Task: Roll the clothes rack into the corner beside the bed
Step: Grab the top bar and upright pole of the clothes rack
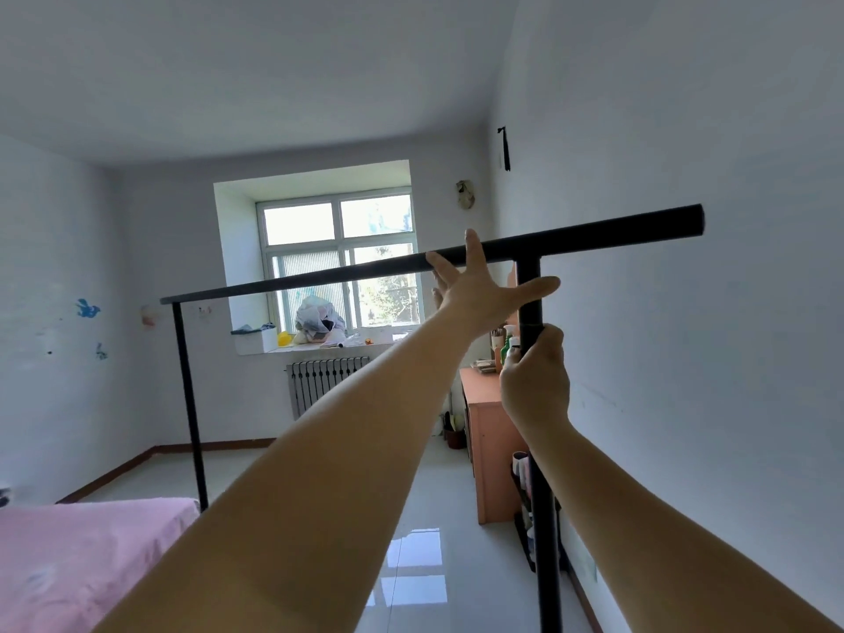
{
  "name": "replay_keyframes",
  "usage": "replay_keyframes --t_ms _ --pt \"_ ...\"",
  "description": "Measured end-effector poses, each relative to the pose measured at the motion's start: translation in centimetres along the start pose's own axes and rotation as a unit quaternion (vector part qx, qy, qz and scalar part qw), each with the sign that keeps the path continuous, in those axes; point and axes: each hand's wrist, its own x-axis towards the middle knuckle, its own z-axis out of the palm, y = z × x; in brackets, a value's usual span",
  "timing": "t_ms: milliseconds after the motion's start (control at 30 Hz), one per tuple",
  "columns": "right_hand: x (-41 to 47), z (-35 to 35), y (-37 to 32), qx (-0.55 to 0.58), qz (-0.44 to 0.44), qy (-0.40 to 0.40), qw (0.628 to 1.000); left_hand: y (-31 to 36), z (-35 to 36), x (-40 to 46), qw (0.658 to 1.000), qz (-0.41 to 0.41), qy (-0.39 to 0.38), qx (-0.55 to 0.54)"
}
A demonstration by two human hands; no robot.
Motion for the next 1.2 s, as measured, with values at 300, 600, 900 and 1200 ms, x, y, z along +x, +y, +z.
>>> replay_keyframes --t_ms 300,600,900,1200 --pt "-0.7 2.0 0.8 0.113 0.033 -0.166 0.979 -1.4 0.0 1.2 0.995 -0.045 0.081 0.025" --pt "-2.4 5.1 2.9 0.068 0.054 -0.335 0.938 -5.3 -2.3 3.2 0.994 -0.049 0.078 0.059" --pt "-2.6 9.3 3.7 0.043 0.024 -0.352 0.935 -8.4 -3.4 6.2 0.997 -0.053 0.058 0.015" --pt "-1.1 16.0 3.8 0.026 0.026 -0.346 0.937 -13.5 -3.1 11.1 0.997 -0.009 0.070 0.036"
